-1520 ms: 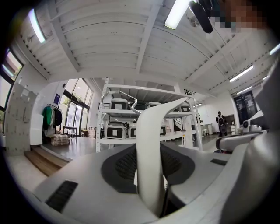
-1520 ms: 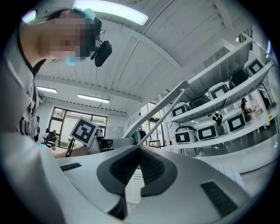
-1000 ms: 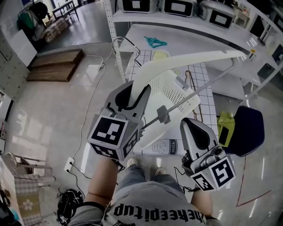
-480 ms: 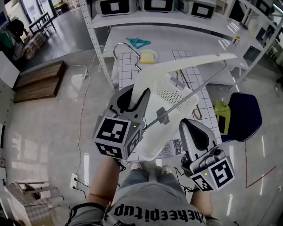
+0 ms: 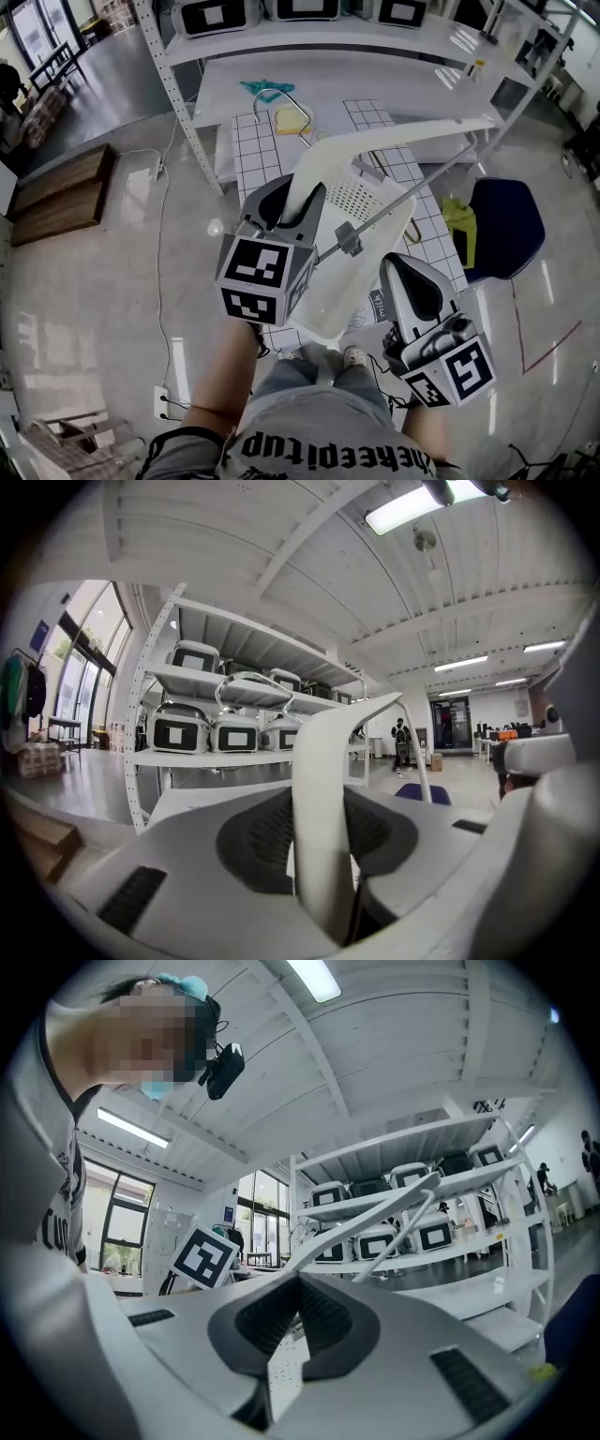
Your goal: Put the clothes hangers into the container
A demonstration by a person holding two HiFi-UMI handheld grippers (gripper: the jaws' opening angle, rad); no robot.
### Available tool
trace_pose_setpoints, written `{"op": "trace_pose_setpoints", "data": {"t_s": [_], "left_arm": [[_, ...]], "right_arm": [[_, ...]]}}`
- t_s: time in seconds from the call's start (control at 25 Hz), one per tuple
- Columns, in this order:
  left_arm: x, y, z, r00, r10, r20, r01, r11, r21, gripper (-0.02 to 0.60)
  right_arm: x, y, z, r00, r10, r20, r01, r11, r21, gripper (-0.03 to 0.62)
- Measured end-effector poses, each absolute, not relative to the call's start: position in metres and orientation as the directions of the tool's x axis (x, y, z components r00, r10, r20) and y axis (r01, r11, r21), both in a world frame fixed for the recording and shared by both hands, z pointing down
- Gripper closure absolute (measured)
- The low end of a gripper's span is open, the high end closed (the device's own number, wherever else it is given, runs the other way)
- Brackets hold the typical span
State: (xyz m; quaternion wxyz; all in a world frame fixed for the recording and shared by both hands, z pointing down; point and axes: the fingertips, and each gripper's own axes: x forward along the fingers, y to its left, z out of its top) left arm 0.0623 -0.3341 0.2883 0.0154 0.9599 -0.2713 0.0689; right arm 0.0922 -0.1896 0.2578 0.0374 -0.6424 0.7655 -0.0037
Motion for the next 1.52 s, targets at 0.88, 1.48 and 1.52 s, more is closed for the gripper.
{"op": "trace_pose_setpoints", "data": {"t_s": [0.88,1.48,1.52], "left_arm": [[0.053,-0.341,0.286,0.861,-0.491,0.132,-0.502,-0.862,0.066,0.413],[0.041,-0.319,0.266,0.864,-0.495,0.092,-0.498,-0.867,0.014,0.569],[0.04,-0.318,0.265,0.863,-0.498,0.091,-0.5,-0.866,0.011,0.57]], "right_arm": [[0.084,-0.205,0.255,-0.208,-0.977,-0.041,-0.977,0.21,-0.032,0.591],[0.07,-0.21,0.253,-0.281,-0.958,-0.054,-0.959,0.282,-0.029,0.591],[0.068,-0.211,0.253,-0.289,-0.956,-0.054,-0.956,0.29,-0.03,0.591]]}}
